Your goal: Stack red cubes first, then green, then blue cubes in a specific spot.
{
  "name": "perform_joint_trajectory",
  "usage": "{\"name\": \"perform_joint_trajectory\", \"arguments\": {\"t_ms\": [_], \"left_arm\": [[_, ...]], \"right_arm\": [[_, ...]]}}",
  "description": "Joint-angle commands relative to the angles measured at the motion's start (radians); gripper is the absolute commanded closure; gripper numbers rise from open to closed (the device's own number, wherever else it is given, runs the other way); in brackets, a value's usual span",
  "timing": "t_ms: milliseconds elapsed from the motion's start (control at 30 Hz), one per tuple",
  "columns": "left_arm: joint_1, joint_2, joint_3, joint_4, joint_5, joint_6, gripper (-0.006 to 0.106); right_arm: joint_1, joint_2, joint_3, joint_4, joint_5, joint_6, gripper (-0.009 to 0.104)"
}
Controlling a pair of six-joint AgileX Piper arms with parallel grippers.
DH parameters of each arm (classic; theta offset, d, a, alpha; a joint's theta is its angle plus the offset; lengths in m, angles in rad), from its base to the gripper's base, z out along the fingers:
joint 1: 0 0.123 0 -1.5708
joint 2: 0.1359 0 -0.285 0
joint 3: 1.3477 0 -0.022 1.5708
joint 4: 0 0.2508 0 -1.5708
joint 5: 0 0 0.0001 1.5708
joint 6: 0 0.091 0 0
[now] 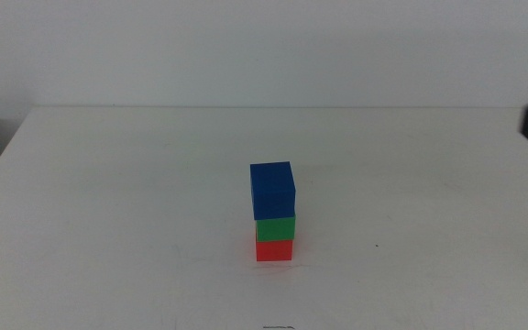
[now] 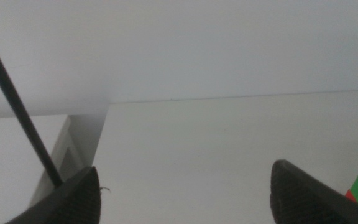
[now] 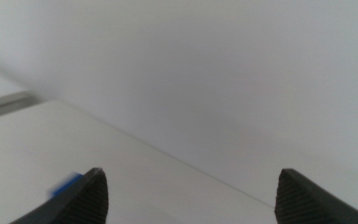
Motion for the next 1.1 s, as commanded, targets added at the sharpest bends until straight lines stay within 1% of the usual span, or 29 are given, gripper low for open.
{"name": "perform_joint_trajectory", "arguments": {"t_ms": [0,233,267,367,500,567,667,800,833,900,1067], "left_arm": [[0.001,-0.048,0.092,-0.009,-0.174,-0.005,0.007],[0.001,-0.190,0.409,-0.040,-0.490,-0.005,0.007],[0.001,-0.253,0.538,-0.040,-0.612,-0.005,0.007],[0.001,-0.310,0.647,-0.049,-0.708,-0.005,0.007],[0.001,-0.365,0.778,-0.134,-0.776,-0.005,0.007],[0.003,-0.383,0.839,-0.161,-0.799,-0.005,0.007],[0.027,-0.411,0.912,-0.160,-0.819,-0.005,0.007],[0.099,-0.462,0.988,-0.160,-0.875,-0.005,0.007],[0.117,-0.477,0.988,-0.160,-0.851,-0.005,0.007],[0.145,-0.495,0.984,-0.160,-0.850,-0.005,0.007],[0.160,-0.516,0.985,-0.160,-0.851,-0.004,0.007]], "right_arm": [[-0.077,-0.060,0.064,0.001,-0.124,-0.002,0.001],[-0.308,-0.291,0.346,0.003,-0.075,-0.002,0.001],[-0.391,-0.398,0.462,0.024,-0.074,-0.002,0.001],[-0.434,-0.488,0.543,0.028,-0.073,-0.002,0.001],[-0.443,-0.566,0.609,0.028,-0.076,-0.002,0.001],[-0.443,-0.591,0.640,0.027,-0.080,-0.002,0.001],[-0.443,-0.618,0.685,0.011,-0.081,-0.002,0.001],[-0.443,-0.653,0.736,-0.006,-0.069,-0.002,0.001],[-0.443,-0.653,0.734,-0.026,-0.054,-0.002,0.001],[-0.443,-0.653,0.734,-0.040,-0.056,-0.002,0.001],[-0.441,-0.653,0.734,-0.042,-0.058,-0.002,0.001]]}}
